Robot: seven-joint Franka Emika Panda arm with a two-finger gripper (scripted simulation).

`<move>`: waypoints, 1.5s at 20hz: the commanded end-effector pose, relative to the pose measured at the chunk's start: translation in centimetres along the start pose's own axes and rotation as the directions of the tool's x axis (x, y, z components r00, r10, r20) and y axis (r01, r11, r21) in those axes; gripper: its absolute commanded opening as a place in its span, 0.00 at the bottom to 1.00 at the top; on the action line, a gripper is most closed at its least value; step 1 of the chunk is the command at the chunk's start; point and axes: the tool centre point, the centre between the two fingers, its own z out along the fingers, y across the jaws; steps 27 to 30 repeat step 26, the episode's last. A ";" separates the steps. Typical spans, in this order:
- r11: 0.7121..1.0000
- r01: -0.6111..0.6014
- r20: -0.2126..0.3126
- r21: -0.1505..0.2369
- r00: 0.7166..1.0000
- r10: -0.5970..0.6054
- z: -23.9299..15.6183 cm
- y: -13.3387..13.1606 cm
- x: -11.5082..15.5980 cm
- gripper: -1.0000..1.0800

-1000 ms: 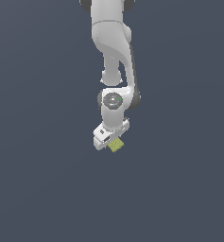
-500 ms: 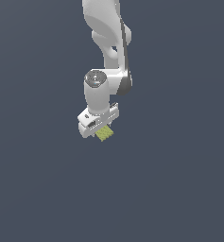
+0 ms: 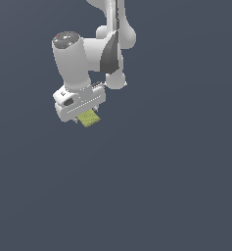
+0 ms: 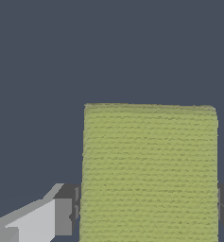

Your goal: Pick up the object and move it to a goal position.

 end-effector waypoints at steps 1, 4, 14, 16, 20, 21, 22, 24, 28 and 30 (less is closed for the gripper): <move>1.000 0.001 -0.002 0.000 1.000 -0.001 -2.6 0.9 -1.8 0.00; 1.000 0.001 -0.002 0.001 1.000 -0.001 -5.5 2.1 -3.9 0.00; 1.000 0.000 -0.001 0.000 1.000 0.000 -12.7 5.2 -9.0 0.00; 1.000 0.000 0.000 0.000 1.000 0.000 -13.5 5.6 -9.6 0.00; 1.000 0.000 0.000 0.000 1.000 0.000 -14.6 6.1 -10.3 0.00; 1.000 0.000 0.000 0.000 1.000 0.000 -14.7 6.2 -10.3 0.00; 1.000 0.000 0.001 -0.001 1.000 0.000 -14.8 6.2 -10.4 0.00; 1.000 0.000 0.001 -0.001 1.000 0.000 -14.7 6.3 -10.3 0.00; 1.000 0.000 0.001 -0.001 1.000 0.000 -14.6 6.3 -10.3 0.00; 1.000 0.000 0.001 -0.001 1.000 0.000 -14.6 6.3 -10.3 0.00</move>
